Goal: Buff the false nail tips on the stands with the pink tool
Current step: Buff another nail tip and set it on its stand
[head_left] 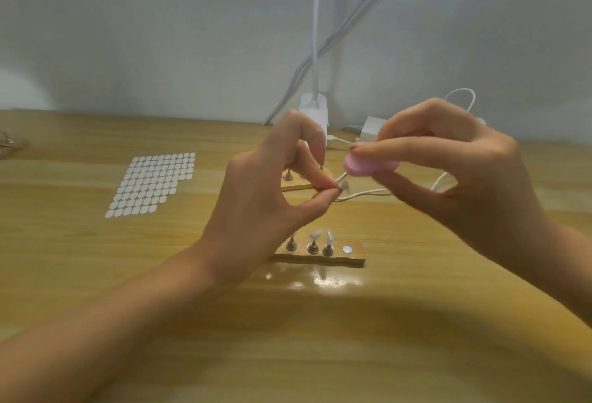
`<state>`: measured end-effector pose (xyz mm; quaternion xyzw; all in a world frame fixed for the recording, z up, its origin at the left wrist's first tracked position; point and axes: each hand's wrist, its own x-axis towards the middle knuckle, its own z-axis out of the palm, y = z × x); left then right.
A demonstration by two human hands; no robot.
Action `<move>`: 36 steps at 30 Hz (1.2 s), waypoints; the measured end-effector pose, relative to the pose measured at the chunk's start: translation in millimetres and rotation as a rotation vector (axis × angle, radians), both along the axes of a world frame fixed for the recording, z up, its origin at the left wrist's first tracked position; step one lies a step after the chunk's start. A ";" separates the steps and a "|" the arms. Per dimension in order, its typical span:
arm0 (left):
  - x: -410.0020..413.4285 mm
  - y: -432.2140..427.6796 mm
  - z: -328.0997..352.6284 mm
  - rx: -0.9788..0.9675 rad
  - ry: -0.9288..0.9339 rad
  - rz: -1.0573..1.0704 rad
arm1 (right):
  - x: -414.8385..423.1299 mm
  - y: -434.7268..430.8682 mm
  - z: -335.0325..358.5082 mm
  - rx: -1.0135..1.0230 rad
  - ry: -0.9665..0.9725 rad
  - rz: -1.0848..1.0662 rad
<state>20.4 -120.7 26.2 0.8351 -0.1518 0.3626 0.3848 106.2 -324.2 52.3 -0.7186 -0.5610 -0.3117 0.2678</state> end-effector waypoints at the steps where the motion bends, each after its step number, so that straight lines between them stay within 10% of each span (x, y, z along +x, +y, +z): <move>1: -0.1 -0.4 -0.2 -0.013 -0.003 -0.010 | -0.6 1.5 -1.3 -0.015 -0.002 0.019; 10: -0.1 -11.9 0.4 -0.198 0.241 -0.163 | 35.7 -12.4 -14.2 -0.085 0.357 -0.118; 21: 5.8 -29.8 -11.1 0.312 0.297 -0.058 | 40.2 -7.3 -29.0 -0.295 0.499 -0.208; 26: 6.0 -27.2 -12.5 0.406 0.365 0.068 | 32.0 -16.7 -6.3 -0.639 0.959 0.034; 36: 13.5 21.3 25.0 0.338 0.694 -0.104 | -2.3 4.9 -32.7 -0.352 0.939 0.015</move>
